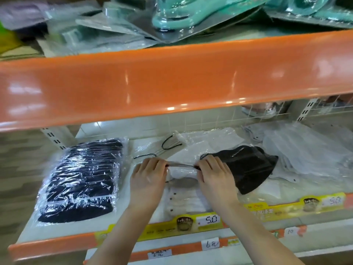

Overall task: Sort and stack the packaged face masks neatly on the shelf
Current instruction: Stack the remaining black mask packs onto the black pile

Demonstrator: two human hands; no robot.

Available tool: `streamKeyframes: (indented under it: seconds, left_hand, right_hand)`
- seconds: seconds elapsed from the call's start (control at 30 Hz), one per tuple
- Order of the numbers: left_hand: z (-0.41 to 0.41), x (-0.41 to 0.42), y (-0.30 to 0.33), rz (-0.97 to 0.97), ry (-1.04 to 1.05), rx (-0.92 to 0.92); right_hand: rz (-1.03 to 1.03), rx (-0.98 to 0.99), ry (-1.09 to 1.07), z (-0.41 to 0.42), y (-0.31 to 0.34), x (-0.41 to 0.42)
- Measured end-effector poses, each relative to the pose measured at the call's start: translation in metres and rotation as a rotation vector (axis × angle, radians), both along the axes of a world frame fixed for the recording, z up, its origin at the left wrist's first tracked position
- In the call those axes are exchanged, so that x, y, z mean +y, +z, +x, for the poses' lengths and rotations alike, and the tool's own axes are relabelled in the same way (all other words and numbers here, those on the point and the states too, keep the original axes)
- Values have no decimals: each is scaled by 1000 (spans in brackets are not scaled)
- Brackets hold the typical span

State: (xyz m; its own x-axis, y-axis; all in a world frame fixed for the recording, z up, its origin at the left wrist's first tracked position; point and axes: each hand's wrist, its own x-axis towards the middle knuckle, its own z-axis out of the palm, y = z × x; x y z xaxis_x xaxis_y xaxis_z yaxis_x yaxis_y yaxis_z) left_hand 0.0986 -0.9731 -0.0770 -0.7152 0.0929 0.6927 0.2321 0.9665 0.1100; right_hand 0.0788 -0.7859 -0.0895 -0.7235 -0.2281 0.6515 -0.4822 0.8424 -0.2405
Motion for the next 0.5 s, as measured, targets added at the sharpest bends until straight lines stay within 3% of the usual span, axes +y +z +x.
streamKeyframes:
  seconds: [0.5]
  left_hand:
    - [48, -127, -8, 1, 147, 58]
  right_hand:
    - [25, -6, 240, 17, 0, -119]
